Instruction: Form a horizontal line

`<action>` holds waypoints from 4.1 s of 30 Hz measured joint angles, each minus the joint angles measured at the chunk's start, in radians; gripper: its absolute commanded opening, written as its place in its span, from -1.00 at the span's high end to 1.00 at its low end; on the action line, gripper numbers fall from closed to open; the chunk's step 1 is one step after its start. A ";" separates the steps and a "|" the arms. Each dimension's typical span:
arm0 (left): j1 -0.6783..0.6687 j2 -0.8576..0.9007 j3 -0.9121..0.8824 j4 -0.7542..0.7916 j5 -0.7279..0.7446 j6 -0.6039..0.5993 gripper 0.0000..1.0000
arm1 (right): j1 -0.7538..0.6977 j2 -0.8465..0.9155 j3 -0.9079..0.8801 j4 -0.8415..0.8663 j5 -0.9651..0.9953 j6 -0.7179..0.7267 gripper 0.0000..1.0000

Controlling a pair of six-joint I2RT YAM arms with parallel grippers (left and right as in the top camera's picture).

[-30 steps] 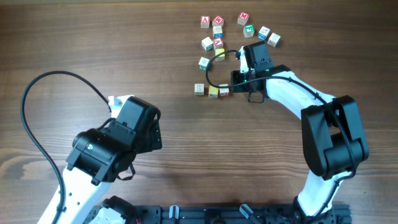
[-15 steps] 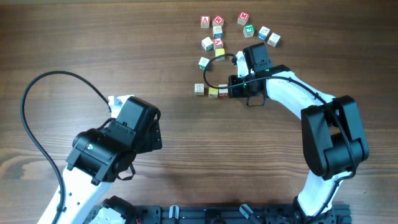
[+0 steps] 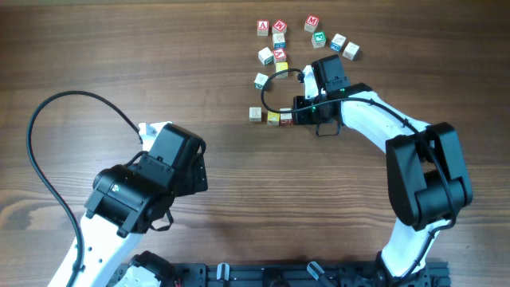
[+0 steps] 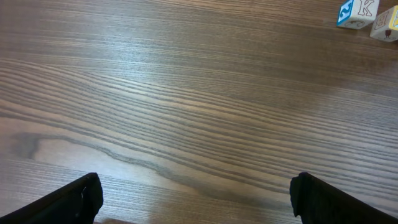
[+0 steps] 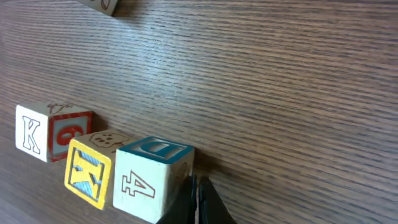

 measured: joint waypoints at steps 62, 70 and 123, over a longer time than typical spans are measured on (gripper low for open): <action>0.000 0.000 0.000 0.000 0.000 0.000 -1.00 | 0.000 0.000 0.000 -0.018 -0.158 0.078 0.91; 0.000 0.000 0.000 0.000 0.000 0.000 -1.00 | 0.000 0.000 0.000 -0.012 -0.162 0.051 0.91; 0.000 0.000 0.000 0.000 0.000 0.000 -0.99 | 0.270 0.026 0.068 -0.154 0.166 0.364 0.92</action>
